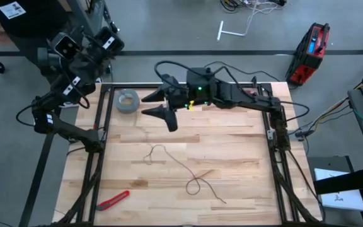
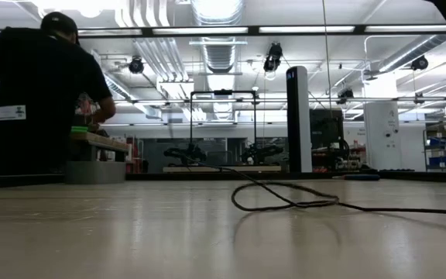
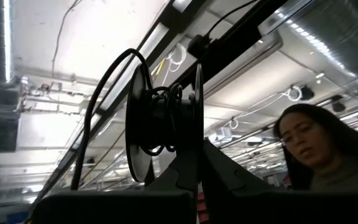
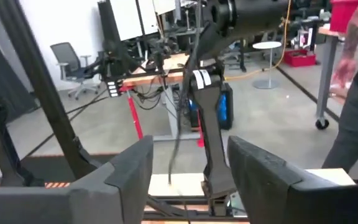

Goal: Coil cords
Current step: Coil the black wire on the black spool

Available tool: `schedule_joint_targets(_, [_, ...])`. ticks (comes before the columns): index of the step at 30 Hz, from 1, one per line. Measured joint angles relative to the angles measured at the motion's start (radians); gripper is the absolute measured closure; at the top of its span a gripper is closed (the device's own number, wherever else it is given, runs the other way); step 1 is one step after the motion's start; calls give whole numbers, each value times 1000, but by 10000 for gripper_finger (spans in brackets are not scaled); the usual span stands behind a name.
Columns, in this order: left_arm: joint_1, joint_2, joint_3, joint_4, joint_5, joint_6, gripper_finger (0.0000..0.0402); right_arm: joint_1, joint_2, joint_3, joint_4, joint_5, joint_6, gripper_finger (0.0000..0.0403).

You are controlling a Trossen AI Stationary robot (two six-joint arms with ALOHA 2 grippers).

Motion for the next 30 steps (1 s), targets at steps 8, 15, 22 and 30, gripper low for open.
schedule_joint_targets(8, [1, -1, 0, -16, -22, 51, 401, -2, 76, -1, 36, 52, 71, 147])
schedule_joint_targets(15, [14, -12, 2, -17, -40, 58, 401, 16, 37, 0, 22, 140, 4, 300])
schedule_joint_targets(22, [67, -58, 1, -139, -327, 178, 401, 97, -68, 2, -99, 388, -206, 399])
schedule_joint_targets(30, [129, -64, -1, -280, -386, 176, 401, 133, -124, 2, -144, 540, -246, 400])
